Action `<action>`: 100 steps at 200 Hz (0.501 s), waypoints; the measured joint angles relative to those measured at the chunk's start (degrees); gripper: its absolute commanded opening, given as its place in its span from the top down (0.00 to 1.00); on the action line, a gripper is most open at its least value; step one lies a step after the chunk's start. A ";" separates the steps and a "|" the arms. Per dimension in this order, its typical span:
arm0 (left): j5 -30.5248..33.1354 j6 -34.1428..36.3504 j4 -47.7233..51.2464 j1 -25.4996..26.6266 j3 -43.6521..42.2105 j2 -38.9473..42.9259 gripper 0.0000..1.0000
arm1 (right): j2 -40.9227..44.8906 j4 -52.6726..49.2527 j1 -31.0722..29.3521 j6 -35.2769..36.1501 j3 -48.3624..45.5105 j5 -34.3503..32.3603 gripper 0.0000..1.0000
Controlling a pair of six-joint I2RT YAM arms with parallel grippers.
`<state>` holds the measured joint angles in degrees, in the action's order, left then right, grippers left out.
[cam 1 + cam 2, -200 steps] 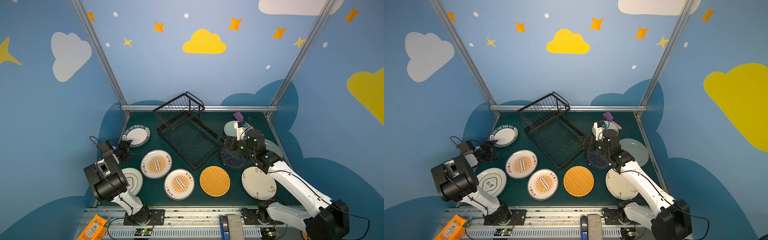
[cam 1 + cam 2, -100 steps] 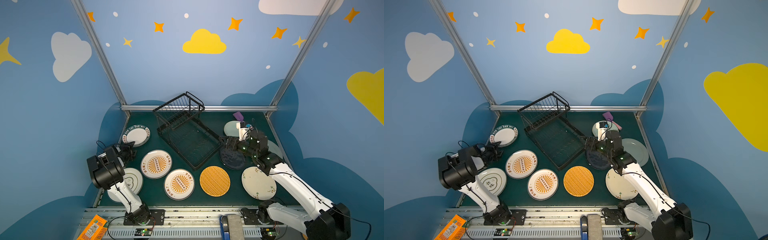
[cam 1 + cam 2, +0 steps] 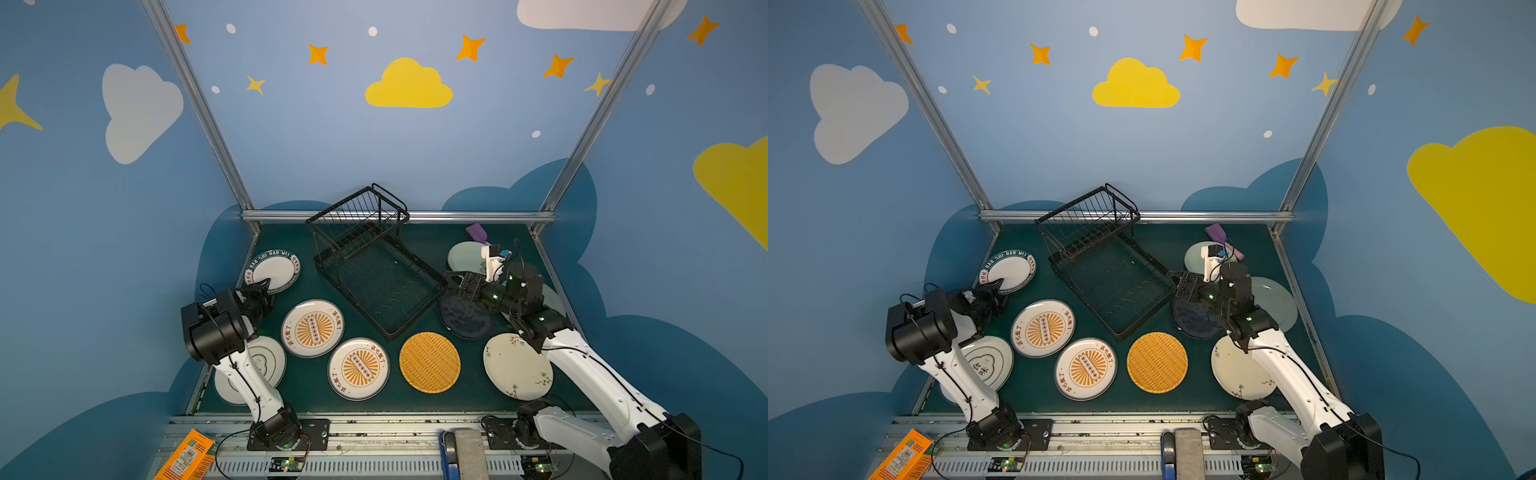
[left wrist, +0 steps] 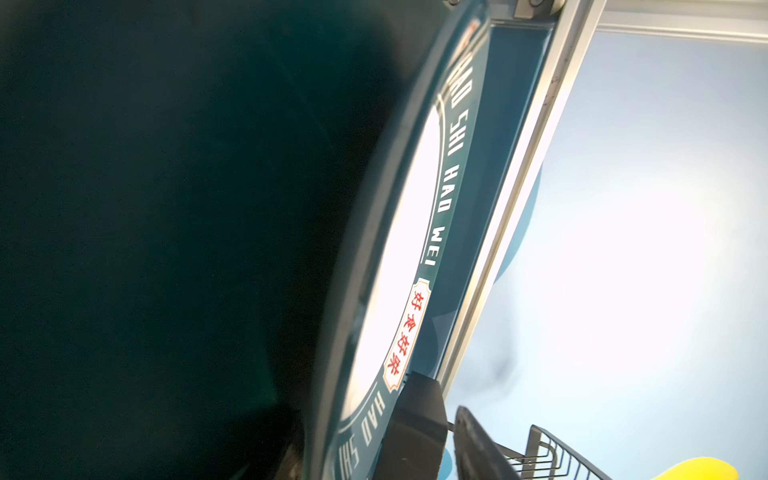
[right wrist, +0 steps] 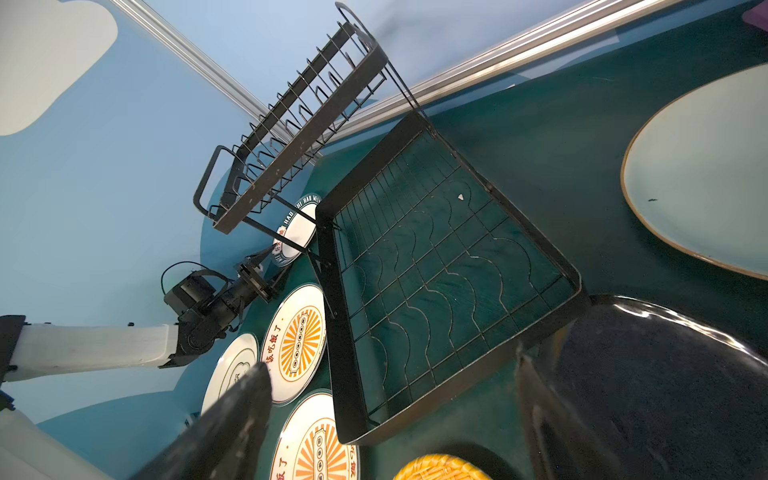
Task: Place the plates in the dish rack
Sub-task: 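Grasp the green-rimmed plate edge with the left gripper and tilt it upright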
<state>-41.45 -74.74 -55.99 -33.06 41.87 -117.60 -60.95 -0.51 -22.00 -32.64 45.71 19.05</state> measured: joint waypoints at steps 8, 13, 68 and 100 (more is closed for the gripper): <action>0.28 -0.79 -1.73 0.15 0.00 -0.74 0.44 | 0.04 0.04 0.24 -0.17 -0.07 0.22 0.11; 0.52 -1.07 -2.60 0.28 0.00 -1.14 0.47 | 0.09 0.09 0.35 -0.39 -0.09 0.35 0.11; 4.55 -3.80 -6.78 1.29 -0.15 -2.91 0.88 | 1.86 0.09 1.64 -1.62 -0.09 0.90 0.11; 5.42 -6.01 -9.01 1.31 -0.44 -3.32 0.96 | 2.97 -0.24 1.97 -1.62 -0.09 0.90 0.11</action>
<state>-36.03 -80.75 -64.99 -31.75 41.43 -120.92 -57.98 -0.75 -20.03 -34.26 45.63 19.94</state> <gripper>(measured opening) 0.065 0.891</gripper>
